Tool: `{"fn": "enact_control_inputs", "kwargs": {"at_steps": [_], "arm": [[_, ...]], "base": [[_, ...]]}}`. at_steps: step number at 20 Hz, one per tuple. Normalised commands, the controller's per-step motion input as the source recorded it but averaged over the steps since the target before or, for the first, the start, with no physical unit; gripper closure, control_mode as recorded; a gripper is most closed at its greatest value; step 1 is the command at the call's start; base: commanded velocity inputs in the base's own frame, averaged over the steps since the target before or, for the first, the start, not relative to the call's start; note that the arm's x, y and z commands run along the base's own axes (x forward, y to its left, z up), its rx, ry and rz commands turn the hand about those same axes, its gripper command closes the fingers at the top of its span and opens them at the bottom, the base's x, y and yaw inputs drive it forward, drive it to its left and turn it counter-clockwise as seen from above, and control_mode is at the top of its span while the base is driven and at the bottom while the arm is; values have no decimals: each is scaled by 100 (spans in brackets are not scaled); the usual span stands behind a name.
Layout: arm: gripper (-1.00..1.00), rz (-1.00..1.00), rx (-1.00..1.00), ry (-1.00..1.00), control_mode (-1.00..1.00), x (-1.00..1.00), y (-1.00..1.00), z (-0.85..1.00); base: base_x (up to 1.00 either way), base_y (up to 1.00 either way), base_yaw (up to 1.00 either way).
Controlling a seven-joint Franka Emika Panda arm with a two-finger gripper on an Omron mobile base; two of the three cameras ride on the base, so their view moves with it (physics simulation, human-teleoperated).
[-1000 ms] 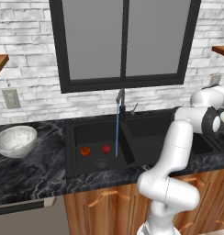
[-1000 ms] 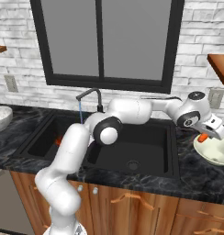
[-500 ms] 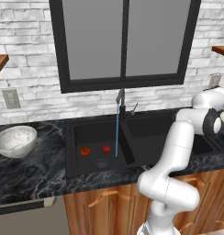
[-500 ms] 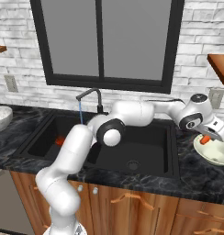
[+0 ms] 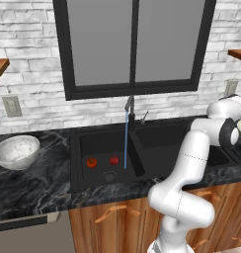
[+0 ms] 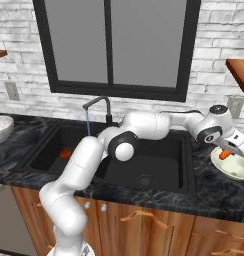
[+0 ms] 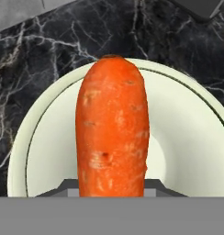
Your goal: Pick the tomatos from the sink and place them in one bowl. Place the carrot in the other bowl. Then turn off the sink faucet.
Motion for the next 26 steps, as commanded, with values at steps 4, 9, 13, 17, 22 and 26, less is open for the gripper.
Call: {"fn": "enact_control_inputs", "kwargs": {"at_steps": [4,9,13,17,22,26], "arm": [[100,0,0,0,-100,0,-6,-13],[100,0,0,0,-100,0,-6,-13],[100,0,0,0,-100,0,-7,-13],[100,0,0,0,-100,1,-5,-14],[100,0,0,0,-100,1,-5,-14],[100,0,0,0,-100,1,-4,-9]], "base": [[0,0,0],[0,0,0],[0,0,0],[0,0,0],[0,0,0],[0,0,0]]}}
